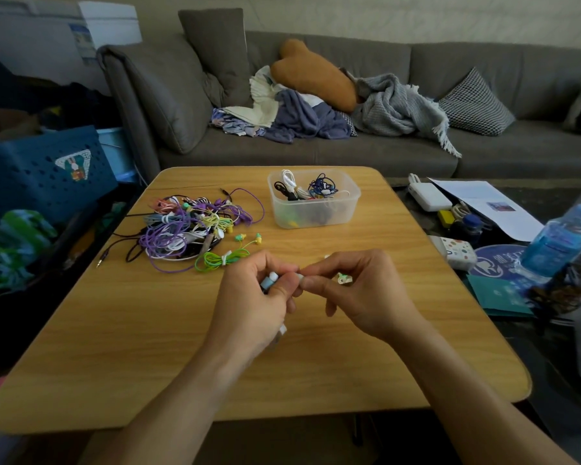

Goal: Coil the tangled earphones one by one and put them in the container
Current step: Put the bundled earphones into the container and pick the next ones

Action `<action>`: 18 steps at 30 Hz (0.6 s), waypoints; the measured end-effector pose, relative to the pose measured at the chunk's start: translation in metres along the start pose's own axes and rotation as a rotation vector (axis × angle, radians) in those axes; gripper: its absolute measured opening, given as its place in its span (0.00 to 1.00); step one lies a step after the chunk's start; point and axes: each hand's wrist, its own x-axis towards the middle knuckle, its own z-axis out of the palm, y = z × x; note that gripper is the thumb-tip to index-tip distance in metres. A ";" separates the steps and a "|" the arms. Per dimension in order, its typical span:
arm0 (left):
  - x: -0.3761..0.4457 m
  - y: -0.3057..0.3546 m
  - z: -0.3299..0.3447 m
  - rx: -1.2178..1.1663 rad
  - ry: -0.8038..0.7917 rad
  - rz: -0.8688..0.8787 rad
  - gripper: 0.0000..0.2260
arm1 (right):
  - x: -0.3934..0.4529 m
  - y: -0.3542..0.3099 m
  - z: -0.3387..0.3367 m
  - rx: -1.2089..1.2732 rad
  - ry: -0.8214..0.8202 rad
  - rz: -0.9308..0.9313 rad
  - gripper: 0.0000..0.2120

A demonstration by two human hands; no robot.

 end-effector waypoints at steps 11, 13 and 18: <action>-0.002 0.006 0.003 -0.193 -0.126 0.009 0.06 | 0.000 0.014 -0.004 0.849 -0.209 0.414 0.20; 0.001 0.003 0.002 -0.225 -0.083 -0.021 0.05 | 0.000 0.011 0.002 0.695 -0.118 0.266 0.14; 0.003 -0.001 0.002 -0.329 -0.024 -0.062 0.01 | 0.003 0.007 0.008 0.204 0.070 -0.055 0.07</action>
